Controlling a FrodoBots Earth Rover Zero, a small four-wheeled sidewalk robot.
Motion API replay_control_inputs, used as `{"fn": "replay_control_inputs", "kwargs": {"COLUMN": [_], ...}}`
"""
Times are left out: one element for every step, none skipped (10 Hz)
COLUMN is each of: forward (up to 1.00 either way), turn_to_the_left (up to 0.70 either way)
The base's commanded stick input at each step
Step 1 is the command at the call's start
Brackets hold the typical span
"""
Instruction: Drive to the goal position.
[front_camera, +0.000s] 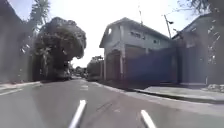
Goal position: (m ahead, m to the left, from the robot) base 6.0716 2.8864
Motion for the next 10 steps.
{"fn": "replay_control_inputs", "kwargs": {"forward": [1.00, 1.00, 1.00, 1.00, 1.00, 1.00, 1.00, 1.00, 1.00, 1.00], "turn_to_the_left": [0.22, 0.34, 0.29, 0.14, 0.04, 0.00, 0.00, 0.00, 0.00, 0.00]}}
